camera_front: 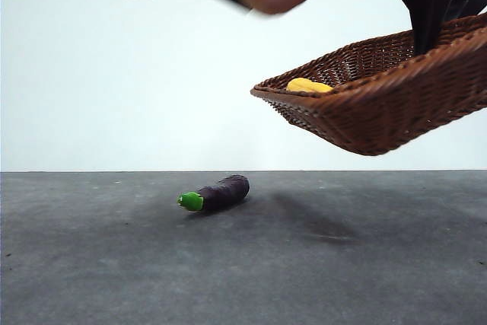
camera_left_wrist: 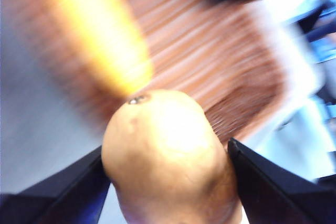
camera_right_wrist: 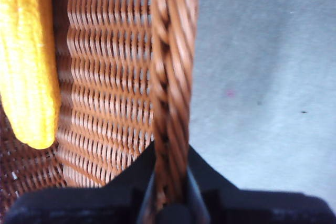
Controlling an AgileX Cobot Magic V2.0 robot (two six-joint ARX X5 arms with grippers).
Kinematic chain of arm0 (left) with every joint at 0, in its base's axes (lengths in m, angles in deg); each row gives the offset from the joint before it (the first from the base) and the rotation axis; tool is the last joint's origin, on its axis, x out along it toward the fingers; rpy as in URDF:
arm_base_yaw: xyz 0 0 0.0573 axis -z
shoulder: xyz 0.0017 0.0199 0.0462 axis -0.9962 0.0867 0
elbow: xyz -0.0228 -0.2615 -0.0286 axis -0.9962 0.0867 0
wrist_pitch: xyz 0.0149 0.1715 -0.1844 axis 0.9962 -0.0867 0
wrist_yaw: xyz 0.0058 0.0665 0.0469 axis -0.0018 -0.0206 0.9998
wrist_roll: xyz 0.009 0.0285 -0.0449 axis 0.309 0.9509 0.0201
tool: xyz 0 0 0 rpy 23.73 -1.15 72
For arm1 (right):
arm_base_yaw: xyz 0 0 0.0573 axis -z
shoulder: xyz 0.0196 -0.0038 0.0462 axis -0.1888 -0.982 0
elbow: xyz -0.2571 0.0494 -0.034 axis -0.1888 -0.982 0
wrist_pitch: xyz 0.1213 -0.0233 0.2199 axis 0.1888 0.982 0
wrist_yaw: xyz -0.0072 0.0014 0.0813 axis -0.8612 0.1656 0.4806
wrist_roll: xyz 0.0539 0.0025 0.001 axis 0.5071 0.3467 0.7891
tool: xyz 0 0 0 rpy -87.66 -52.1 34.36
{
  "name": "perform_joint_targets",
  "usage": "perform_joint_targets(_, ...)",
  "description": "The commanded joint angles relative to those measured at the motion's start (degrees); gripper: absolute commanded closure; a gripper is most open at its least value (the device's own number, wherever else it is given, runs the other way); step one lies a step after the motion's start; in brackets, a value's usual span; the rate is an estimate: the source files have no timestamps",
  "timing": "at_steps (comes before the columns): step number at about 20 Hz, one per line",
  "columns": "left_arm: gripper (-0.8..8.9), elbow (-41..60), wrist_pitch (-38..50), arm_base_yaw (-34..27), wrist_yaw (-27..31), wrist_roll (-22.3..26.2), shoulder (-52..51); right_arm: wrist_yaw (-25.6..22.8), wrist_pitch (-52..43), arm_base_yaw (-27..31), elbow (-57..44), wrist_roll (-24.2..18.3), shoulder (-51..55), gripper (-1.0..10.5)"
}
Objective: Help me put the vegetables on the table into the basket
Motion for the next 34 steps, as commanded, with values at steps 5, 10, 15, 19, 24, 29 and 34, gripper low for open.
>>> perform_joint_targets(5, 8.25, 0.26, 3.21, 2.56, 1.90, 1.44, 4.85, 7.26, -0.11, -2.93, -0.37, 0.87, 0.22, 9.5)
perform_joint_targets(10, 8.09, 0.26, 3.26, 2.71, 1.86, 1.42, 6.93, 7.23, -0.68, -6.95, -0.37, 1.73, 0.22, 9.6)
perform_joint_targets(15, 3.06, 0.26, 3.28, 2.78, 1.86, 0.63, 6.93, 6.95, -2.10, -9.40, -0.37, 2.27, 0.22, 9.6)
perform_joint_targets(19, 3.06, -2.36, -0.33, 2.34, 0.90, 3.69, 6.93, 4.57, -1.88, -9.38, -0.37, 2.05, 0.22, 9.5)
perform_joint_targets(24, 3.06, -15.72, -15.87, 1.51, 10.32, 16.81, 6.93, -1.05, -1.55, -8.11, -0.37, 1.70, 0.22, 9.5)
perform_joint_targets(29, 3.06, -18.93, -26.97, -4.35, 20.68, 20.96, 7.58, -2.03, -0.31, -1.27, -0.37, 1.66, 0.22, 9.5)
perform_joint_targets(34, 3.06, -18.93, -27.04, -12.26, 12.76, 24.85, 13.81, -2.05, 1.18, 5.90, -0.37, 1.20, 0.22, 9.5)
